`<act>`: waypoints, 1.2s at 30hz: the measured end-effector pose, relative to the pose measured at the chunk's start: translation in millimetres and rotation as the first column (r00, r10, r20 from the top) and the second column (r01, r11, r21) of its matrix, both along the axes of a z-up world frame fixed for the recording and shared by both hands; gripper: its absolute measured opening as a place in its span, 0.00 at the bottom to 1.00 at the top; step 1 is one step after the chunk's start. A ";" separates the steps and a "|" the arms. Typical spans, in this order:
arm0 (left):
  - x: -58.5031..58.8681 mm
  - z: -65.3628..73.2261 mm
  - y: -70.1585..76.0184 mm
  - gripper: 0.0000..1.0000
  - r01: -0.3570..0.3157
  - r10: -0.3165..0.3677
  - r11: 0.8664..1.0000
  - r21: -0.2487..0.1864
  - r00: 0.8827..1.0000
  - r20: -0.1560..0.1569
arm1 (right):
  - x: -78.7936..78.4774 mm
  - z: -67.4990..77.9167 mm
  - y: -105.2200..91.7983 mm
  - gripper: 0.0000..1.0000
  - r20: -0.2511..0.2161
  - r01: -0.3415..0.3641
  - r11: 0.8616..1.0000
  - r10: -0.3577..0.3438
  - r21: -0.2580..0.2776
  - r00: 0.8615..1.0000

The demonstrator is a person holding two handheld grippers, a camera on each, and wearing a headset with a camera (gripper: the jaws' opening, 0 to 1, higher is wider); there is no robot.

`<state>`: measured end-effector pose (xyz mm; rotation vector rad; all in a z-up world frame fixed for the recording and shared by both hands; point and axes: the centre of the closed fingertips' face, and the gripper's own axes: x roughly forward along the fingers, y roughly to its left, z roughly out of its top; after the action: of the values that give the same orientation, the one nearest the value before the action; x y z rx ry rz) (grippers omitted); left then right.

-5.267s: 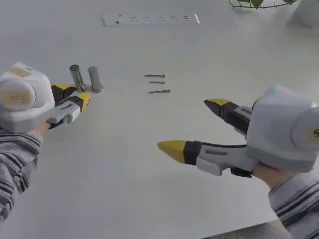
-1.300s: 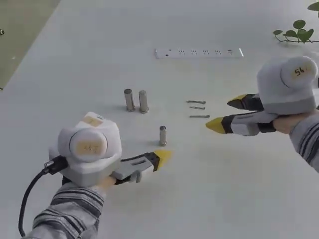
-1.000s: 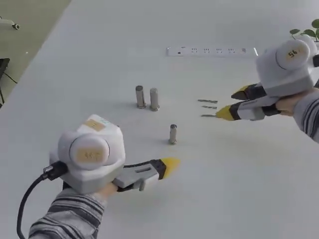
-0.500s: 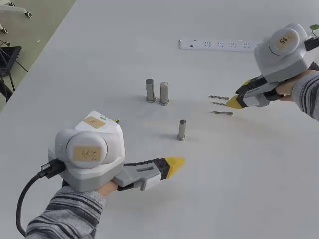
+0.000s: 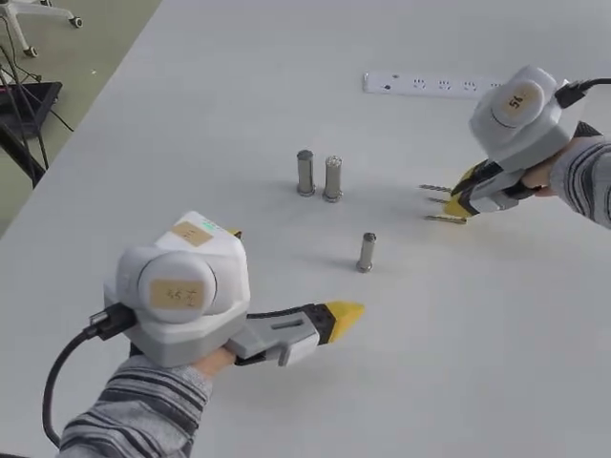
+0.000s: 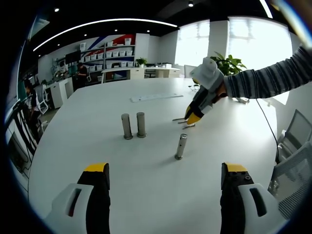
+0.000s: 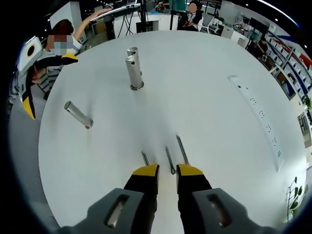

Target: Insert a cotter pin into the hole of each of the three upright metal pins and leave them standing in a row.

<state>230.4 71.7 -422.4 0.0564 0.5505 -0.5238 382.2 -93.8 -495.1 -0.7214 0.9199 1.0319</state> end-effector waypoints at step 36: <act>-4.0 6.7 -19.1 0.78 0.074 -0.074 0.997 -0.021 0.997 -0.006 | -20.8 21.5 16.0 0.00 0.081 -0.158 0.987 0.154 0.033 0.985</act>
<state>226.5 52.6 -415.6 0.0552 0.5508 -0.6016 361.4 -77.8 -473.6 -0.8051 0.7832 1.1486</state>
